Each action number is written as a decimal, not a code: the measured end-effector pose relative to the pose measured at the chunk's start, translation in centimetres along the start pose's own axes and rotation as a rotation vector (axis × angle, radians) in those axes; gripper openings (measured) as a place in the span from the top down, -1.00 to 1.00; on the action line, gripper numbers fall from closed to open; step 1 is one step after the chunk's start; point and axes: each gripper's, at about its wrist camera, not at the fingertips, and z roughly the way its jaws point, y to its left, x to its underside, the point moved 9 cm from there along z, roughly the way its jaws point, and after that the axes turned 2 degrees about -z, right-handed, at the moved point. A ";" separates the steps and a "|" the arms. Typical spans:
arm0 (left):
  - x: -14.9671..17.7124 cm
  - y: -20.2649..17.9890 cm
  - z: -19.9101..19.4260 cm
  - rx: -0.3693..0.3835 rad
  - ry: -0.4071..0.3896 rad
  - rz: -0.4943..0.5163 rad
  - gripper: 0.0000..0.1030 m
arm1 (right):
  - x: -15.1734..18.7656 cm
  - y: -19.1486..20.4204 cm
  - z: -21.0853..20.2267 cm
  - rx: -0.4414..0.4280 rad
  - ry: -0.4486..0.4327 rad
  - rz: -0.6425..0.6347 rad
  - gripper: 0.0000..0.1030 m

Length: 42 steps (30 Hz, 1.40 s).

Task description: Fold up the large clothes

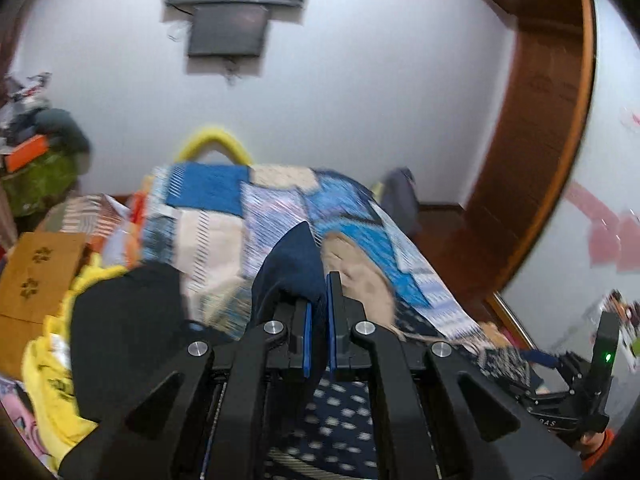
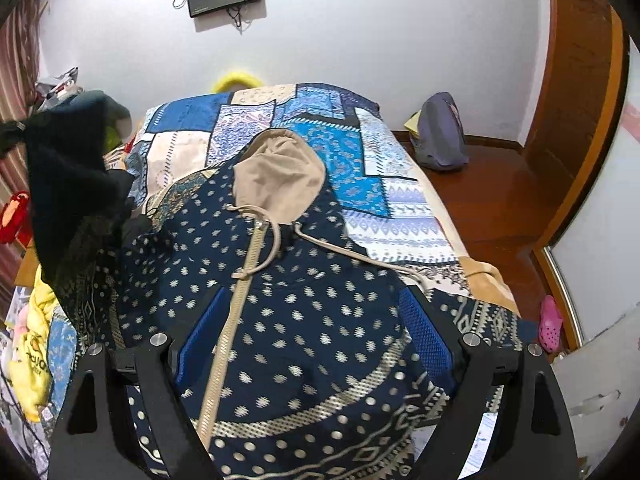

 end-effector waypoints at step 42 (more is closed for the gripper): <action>14.0 3.9 2.4 -0.136 0.333 0.162 -0.35 | 3.3 7.6 3.9 -0.050 0.130 -0.288 -0.64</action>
